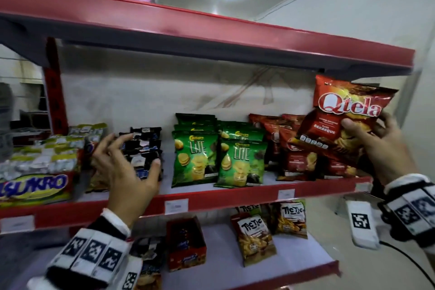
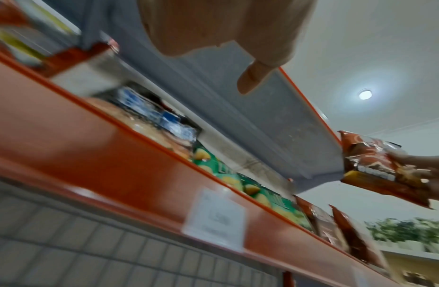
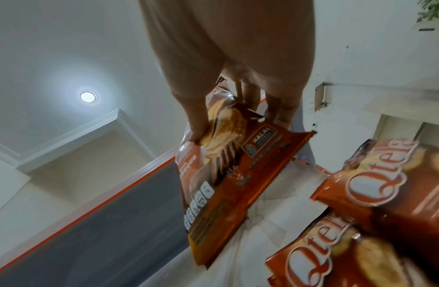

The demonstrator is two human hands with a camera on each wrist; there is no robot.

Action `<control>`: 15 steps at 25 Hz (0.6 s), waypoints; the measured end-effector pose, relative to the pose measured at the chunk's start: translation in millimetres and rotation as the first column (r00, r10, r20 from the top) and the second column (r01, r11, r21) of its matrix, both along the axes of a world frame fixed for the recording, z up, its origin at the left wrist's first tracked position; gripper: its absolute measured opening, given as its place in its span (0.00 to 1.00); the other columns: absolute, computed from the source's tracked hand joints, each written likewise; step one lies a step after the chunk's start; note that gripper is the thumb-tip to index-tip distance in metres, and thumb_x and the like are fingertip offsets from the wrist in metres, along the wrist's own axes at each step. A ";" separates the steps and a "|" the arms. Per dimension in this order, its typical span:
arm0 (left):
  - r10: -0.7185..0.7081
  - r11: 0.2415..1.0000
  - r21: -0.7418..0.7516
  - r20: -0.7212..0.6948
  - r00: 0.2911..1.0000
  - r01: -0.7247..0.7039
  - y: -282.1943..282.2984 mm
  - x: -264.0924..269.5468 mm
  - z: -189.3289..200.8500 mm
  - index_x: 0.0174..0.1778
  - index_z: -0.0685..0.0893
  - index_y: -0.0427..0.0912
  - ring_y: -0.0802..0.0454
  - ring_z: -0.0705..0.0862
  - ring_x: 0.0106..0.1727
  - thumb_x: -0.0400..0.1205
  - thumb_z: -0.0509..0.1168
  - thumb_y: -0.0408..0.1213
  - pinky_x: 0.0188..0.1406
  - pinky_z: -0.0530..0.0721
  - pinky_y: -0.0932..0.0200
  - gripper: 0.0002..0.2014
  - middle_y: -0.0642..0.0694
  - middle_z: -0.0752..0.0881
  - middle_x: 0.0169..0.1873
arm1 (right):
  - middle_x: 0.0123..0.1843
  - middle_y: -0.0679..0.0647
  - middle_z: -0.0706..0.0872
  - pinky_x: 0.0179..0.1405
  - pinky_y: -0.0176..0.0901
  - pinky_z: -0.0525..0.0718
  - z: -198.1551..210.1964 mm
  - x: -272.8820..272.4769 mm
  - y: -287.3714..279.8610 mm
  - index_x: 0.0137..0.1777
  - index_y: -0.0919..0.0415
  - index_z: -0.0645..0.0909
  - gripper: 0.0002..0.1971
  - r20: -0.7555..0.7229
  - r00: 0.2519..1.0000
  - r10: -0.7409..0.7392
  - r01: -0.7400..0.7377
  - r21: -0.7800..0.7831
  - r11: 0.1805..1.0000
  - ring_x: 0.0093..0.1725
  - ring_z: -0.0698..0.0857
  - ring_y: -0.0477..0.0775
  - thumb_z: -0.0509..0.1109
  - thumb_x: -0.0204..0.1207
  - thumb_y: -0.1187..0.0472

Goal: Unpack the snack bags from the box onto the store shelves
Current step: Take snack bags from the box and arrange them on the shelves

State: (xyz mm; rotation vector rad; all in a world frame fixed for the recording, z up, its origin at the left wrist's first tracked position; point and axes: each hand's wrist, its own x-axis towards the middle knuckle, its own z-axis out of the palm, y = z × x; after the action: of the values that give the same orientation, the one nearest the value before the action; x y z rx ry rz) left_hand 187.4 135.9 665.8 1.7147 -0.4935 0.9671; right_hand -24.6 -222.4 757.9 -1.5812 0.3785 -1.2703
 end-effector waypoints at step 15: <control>-0.525 0.734 0.312 -0.302 0.795 0.603 -286.4 -102.9 -25.8 0.79 0.55 0.52 0.51 0.63 0.75 0.81 0.65 0.48 0.76 0.65 0.51 0.33 0.47 0.62 0.73 | 0.70 0.57 0.79 0.66 0.53 0.78 -67.1 35.9 -99.3 0.75 0.57 0.67 0.40 -0.356 0.935 -0.005 -0.075 -0.211 0.975 0.67 0.78 0.56 0.80 0.65 0.52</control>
State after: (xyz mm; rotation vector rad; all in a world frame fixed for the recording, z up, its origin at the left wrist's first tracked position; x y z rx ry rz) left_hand 84.5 -150.5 640.0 1.8149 -1.0684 0.2500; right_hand 11.3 -321.7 690.8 -2.0089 0.4422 -1.0227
